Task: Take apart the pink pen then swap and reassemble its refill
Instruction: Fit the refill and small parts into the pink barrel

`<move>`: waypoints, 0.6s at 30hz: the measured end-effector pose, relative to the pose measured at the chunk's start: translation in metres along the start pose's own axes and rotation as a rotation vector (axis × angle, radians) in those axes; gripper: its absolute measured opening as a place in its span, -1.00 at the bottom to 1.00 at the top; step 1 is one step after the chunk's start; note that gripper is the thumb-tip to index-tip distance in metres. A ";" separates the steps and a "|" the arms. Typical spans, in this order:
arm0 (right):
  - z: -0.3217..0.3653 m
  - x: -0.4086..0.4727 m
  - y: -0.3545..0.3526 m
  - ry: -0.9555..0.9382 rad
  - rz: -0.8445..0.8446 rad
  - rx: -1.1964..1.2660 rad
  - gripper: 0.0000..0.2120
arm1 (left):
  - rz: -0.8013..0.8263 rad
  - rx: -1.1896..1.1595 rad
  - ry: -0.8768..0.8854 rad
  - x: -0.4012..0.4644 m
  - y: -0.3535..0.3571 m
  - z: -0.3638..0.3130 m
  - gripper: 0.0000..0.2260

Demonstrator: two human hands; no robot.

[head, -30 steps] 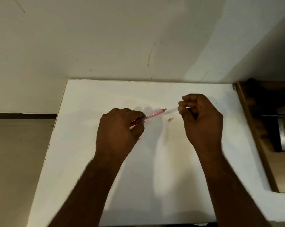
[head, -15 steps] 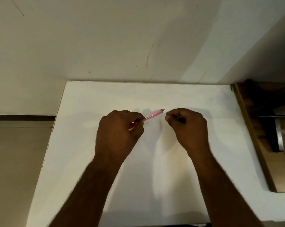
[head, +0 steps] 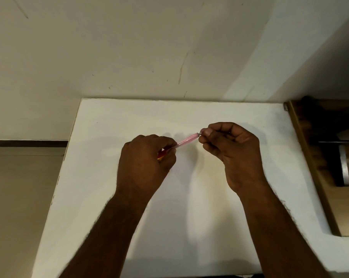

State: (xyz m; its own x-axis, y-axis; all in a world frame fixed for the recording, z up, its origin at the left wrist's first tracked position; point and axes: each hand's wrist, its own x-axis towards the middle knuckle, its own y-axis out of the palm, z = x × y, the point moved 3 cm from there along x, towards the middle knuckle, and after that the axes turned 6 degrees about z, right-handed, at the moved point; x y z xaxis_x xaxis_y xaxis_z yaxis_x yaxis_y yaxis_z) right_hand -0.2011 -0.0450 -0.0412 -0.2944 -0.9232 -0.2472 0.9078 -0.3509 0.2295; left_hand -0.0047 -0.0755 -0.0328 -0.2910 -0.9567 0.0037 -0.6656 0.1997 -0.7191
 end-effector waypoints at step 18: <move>0.001 -0.001 0.006 -0.067 0.030 -0.064 -0.90 | -0.010 0.017 0.016 0.000 0.001 0.001 -0.84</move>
State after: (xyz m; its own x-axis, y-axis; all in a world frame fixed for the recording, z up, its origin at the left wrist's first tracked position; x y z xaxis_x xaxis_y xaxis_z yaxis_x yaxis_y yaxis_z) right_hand -0.1957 -0.0461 -0.0388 -0.2841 -0.9423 -0.1773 0.9333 -0.3141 0.1742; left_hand -0.0050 -0.0756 -0.0343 -0.2950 -0.9553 0.0221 -0.6567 0.1858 -0.7309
